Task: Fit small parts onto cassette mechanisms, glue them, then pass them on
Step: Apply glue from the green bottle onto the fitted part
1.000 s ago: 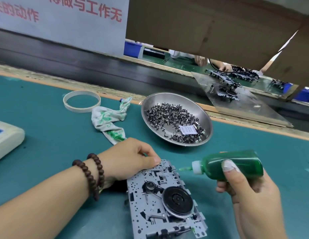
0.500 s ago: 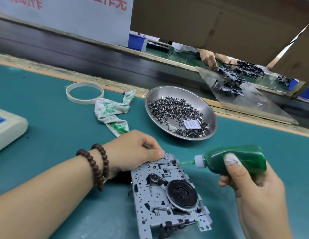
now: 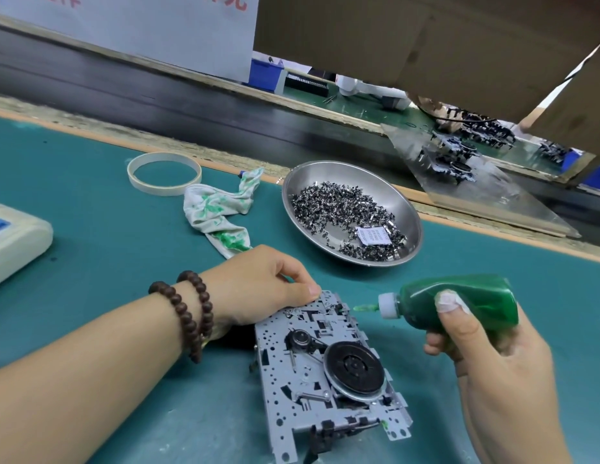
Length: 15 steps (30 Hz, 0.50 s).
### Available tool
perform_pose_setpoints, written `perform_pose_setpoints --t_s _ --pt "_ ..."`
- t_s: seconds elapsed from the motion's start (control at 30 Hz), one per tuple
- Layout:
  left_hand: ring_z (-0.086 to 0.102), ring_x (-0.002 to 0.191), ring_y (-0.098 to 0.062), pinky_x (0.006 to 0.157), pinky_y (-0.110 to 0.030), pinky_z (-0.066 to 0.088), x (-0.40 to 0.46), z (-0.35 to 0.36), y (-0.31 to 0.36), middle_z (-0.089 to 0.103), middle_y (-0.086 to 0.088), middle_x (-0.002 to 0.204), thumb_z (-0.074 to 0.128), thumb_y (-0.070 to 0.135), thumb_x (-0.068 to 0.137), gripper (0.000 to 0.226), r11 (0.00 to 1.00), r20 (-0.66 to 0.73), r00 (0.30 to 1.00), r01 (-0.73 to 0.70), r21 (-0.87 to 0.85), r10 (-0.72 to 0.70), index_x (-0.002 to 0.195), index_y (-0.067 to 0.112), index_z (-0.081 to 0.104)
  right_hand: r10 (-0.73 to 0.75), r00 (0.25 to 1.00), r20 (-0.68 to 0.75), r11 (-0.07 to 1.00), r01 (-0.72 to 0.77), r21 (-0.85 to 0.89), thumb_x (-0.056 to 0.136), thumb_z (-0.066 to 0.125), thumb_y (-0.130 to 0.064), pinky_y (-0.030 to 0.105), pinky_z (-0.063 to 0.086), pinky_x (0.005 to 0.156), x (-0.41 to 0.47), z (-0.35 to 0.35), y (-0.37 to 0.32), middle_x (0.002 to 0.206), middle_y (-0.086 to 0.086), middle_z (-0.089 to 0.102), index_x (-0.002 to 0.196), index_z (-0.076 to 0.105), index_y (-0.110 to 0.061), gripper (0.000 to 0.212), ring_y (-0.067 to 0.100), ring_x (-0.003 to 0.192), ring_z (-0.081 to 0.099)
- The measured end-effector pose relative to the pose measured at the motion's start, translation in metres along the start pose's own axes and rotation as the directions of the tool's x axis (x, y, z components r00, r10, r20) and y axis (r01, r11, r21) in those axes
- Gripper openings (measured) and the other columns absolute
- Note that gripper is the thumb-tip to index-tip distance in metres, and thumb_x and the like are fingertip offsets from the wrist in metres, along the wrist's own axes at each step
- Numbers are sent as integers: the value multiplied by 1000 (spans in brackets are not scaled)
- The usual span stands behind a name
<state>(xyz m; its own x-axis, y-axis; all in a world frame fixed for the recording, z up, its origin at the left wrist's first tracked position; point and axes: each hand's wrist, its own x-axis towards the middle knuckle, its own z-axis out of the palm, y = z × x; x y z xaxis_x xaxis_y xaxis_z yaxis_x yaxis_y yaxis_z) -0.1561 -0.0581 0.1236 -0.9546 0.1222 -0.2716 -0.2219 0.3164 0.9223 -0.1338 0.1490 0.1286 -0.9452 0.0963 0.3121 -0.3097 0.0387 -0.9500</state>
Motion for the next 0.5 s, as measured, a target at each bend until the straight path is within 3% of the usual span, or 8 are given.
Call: perform_pose_setpoints --t_s 0.5 --pt "61 68 -20 79 -36 53 1 0 -1 72 -16 83 67 21 81 11 1000 4 1000 -7 -19 7 74 14 71 -18 1000 22 1000 18 -11 50 76 -68 14 47 49 -1 0 -1 68 -6 69 80 71 -29 50 6 47 55"
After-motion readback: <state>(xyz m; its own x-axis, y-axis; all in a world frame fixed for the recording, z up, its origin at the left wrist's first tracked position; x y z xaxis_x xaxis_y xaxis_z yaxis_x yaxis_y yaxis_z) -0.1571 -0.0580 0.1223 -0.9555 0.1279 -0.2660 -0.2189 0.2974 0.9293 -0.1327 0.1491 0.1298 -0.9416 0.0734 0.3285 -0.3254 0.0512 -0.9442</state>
